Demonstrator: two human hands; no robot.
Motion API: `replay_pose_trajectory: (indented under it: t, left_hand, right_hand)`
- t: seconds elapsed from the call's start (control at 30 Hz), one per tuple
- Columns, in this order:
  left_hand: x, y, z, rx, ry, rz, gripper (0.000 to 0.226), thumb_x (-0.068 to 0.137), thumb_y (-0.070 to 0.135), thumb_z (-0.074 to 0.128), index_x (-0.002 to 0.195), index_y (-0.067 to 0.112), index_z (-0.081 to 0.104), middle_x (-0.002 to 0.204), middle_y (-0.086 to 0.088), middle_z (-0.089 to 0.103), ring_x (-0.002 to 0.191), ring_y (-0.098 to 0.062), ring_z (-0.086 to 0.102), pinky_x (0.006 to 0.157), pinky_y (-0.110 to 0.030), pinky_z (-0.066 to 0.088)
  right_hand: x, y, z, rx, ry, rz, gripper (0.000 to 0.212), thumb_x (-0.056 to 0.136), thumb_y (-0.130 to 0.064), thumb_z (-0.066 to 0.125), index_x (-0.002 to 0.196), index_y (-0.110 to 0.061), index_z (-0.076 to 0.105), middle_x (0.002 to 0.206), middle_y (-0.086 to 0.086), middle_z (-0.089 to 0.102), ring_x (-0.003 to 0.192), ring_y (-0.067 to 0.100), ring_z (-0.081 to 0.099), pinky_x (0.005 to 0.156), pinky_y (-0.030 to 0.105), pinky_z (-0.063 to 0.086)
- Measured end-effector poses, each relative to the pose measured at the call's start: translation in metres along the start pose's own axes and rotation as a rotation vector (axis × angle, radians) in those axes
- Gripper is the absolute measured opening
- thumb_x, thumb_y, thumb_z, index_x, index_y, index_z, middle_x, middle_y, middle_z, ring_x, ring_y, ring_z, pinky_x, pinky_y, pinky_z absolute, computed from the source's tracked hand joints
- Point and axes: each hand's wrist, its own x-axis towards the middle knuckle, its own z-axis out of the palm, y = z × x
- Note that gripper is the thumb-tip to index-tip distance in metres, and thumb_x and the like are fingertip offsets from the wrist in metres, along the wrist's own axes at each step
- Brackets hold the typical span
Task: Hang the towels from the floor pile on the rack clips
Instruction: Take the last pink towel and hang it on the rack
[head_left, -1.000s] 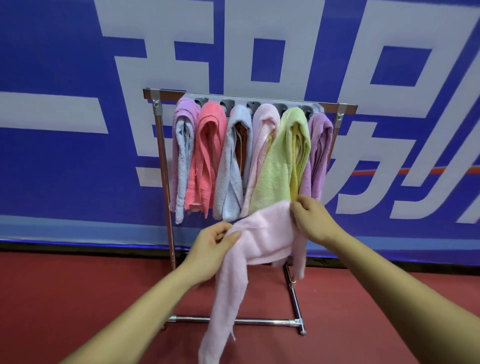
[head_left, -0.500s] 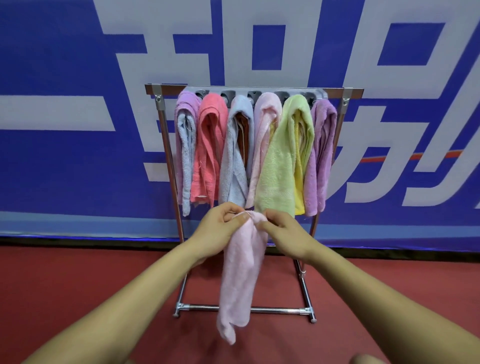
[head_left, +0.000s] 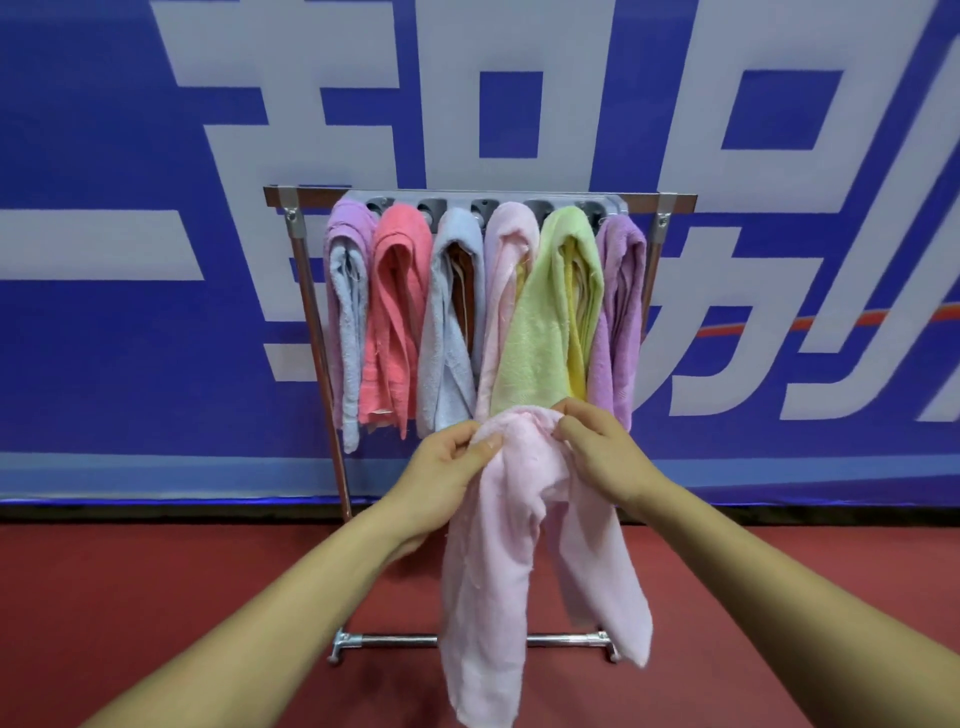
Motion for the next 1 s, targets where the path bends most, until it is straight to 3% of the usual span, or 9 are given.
replay_pose_trajectory:
  t: [0.1, 0.2, 0.33, 0.47, 0.53, 0.6, 0.7, 0.87, 1.0]
  left_hand:
    - [0.012, 0.01, 0.014, -0.024, 0.031, 0.042, 0.02, 0.101, 0.017, 0.058, 0.109, 0.003, 0.07, 0.103, -0.017, 0.075, 0.092, -0.016, 0.068, 0.084, -0.032, 0.055]
    - [0.025, 0.014, 0.023, -0.024, 0.089, 0.088, 0.017, 0.101, 0.016, 0.059, 0.107, 0.005, 0.071, 0.107, -0.017, 0.075, 0.095, -0.017, 0.069, 0.091, -0.038, 0.054]
    - [0.043, 0.021, 0.033, -0.041, 0.127, 0.129, 0.013, 0.1, 0.02, 0.061, 0.1, 0.016, 0.073, 0.099, -0.008, 0.076, 0.093, -0.014, 0.068, 0.09, -0.038, 0.053]
    - [0.067, 0.037, 0.051, -0.138, 0.14, 0.107, 0.015, 0.102, 0.016, 0.056, 0.095, 0.011, 0.068, 0.092, -0.009, 0.071, 0.089, -0.017, 0.065, 0.084, -0.035, 0.052]
    - [0.08, 0.045, 0.064, -0.197, 0.128, 0.066, 0.015, 0.103, 0.016, 0.055, 0.096, 0.01, 0.067, 0.097, -0.018, 0.07, 0.092, -0.025, 0.063, 0.086, -0.041, 0.052]
    - [0.091, 0.053, 0.077, -0.251, 0.079, -0.018, 0.018, 0.104, 0.017, 0.053, 0.106, 0.009, 0.069, 0.109, -0.023, 0.072, 0.097, -0.029, 0.067, 0.09, -0.045, 0.054]
    - [0.11, 0.068, 0.091, -0.257, -0.026, -0.053, 0.024, 0.105, 0.02, 0.051, 0.118, 0.012, 0.069, 0.109, -0.014, 0.076, 0.101, -0.024, 0.072, 0.084, -0.033, 0.058]
    - [0.145, 0.093, 0.104, -0.04, -0.043, 0.037, 0.024, 0.105, 0.024, 0.052, 0.115, 0.012, 0.071, 0.11, -0.002, 0.075, 0.099, -0.009, 0.067, 0.077, -0.013, 0.052]
    - [0.169, 0.106, 0.109, 0.229, 0.039, 0.162, 0.026, 0.103, 0.031, 0.055, 0.099, 0.011, 0.072, 0.098, -0.014, 0.072, 0.083, -0.012, 0.057, 0.075, -0.028, 0.045]
  right_hand:
    - [0.0, 0.005, -0.003, 0.006, 0.003, 0.003, 0.021, 0.098, -0.02, 0.05, 0.083, -0.006, 0.054, 0.078, 0.001, 0.053, 0.074, 0.012, 0.048, 0.071, 0.036, 0.041]
    - [-0.001, 0.005, -0.008, 0.047, 0.002, 0.002, 0.011, 0.101, -0.027, 0.054, 0.105, -0.018, 0.059, 0.083, 0.005, 0.065, 0.071, 0.01, 0.055, 0.068, 0.03, 0.046]
    - [0.006, 0.007, -0.022, 0.126, -0.018, 0.0, 0.012, 0.097, -0.028, 0.061, 0.103, -0.019, 0.055, 0.075, 0.005, 0.05, 0.065, 0.013, 0.044, 0.061, 0.03, 0.037]
    - [0.014, 0.013, -0.032, 0.181, -0.031, 0.008, 0.026, 0.084, -0.043, 0.063, 0.104, -0.027, 0.059, 0.094, 0.023, 0.063, 0.081, 0.026, 0.056, 0.076, 0.047, 0.047]
    - [0.018, 0.016, -0.037, 0.163, 0.008, -0.013, 0.024, 0.086, -0.036, 0.06, 0.109, -0.027, 0.062, 0.104, 0.016, 0.071, 0.09, 0.034, 0.067, 0.084, 0.054, 0.054]
    - [0.025, 0.014, -0.047, 0.177, 0.085, -0.032, 0.026, 0.084, -0.026, 0.058, 0.11, -0.023, 0.064, 0.101, 0.006, 0.074, 0.087, 0.025, 0.069, 0.076, 0.044, 0.058]
    - [0.038, 0.008, -0.07, 0.203, 0.167, -0.074, 0.022, 0.083, -0.024, 0.063, 0.105, -0.022, 0.065, 0.09, -0.002, 0.076, 0.078, 0.007, 0.068, 0.065, 0.024, 0.053]
    - [0.062, 0.006, -0.108, 0.173, 0.266, -0.126, 0.013, 0.096, -0.015, 0.064, 0.106, -0.022, 0.067, 0.092, -0.002, 0.076, 0.081, 0.008, 0.069, 0.067, 0.021, 0.054]
    - [0.081, -0.001, -0.124, 0.104, 0.346, -0.169, 0.008, 0.099, -0.023, 0.061, 0.103, -0.017, 0.064, 0.09, 0.003, 0.073, 0.075, 0.005, 0.065, 0.064, 0.02, 0.053]
